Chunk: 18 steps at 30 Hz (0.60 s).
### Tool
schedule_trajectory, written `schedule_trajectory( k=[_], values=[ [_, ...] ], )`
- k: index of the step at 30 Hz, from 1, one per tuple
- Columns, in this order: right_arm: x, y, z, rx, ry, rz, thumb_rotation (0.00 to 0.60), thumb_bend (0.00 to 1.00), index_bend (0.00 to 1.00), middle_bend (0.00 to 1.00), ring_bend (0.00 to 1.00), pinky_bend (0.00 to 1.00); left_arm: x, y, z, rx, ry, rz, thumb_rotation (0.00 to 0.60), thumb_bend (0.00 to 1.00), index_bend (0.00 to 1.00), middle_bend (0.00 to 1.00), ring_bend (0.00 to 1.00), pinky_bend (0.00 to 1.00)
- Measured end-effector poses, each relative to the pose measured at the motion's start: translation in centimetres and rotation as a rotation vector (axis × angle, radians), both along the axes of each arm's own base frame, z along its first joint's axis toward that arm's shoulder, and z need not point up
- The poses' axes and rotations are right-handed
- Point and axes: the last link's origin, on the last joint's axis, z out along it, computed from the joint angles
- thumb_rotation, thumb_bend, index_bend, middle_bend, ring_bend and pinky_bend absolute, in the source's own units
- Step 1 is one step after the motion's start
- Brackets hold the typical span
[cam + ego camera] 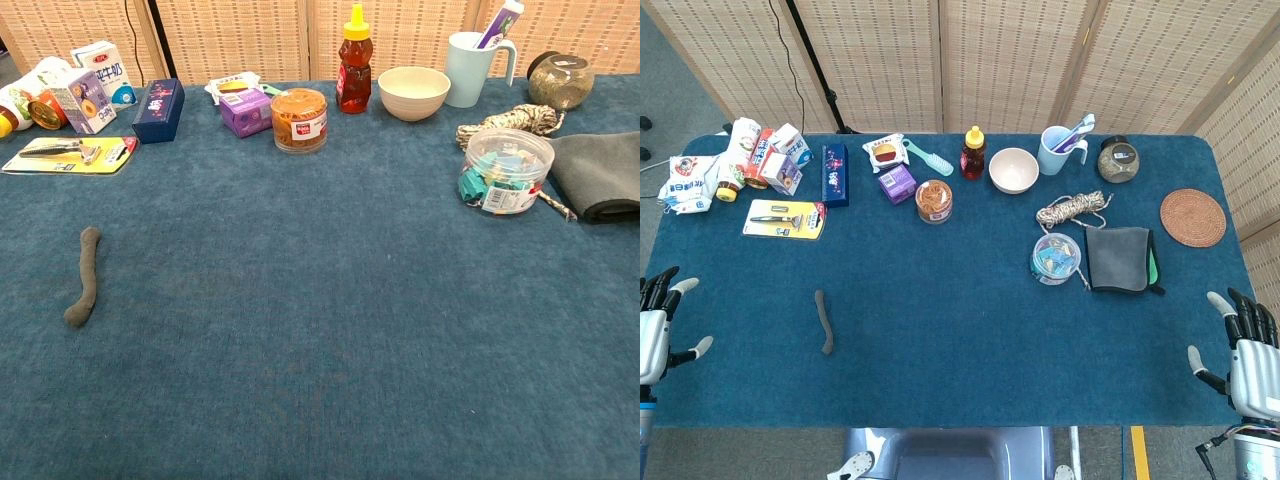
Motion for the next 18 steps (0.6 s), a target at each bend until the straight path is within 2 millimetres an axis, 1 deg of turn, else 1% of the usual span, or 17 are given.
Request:
schedule_trajectory(
  k=[12, 18],
  values=[
    [0.00, -0.10, 0.01, 0.004, -0.002, 0.002, 0.600, 0.36, 0.16, 0.05, 0.03, 0.00, 0.01, 0.00, -0.23, -0.007, -0.002, 0.003, 0.600, 0.14, 0.22, 0.09, 0.09, 0.03],
    [0.15, -0.05, 0.02, 0.001, -0.011, 0.009, 0.600, 0.36, 0.16, 0.05, 0.03, 0.00, 0.06, 0.09, -0.07, -0.003, -0.012, -0.006, 0.600, 0.14, 0.24, 0.10, 0.14, 0.03]
  ],
)
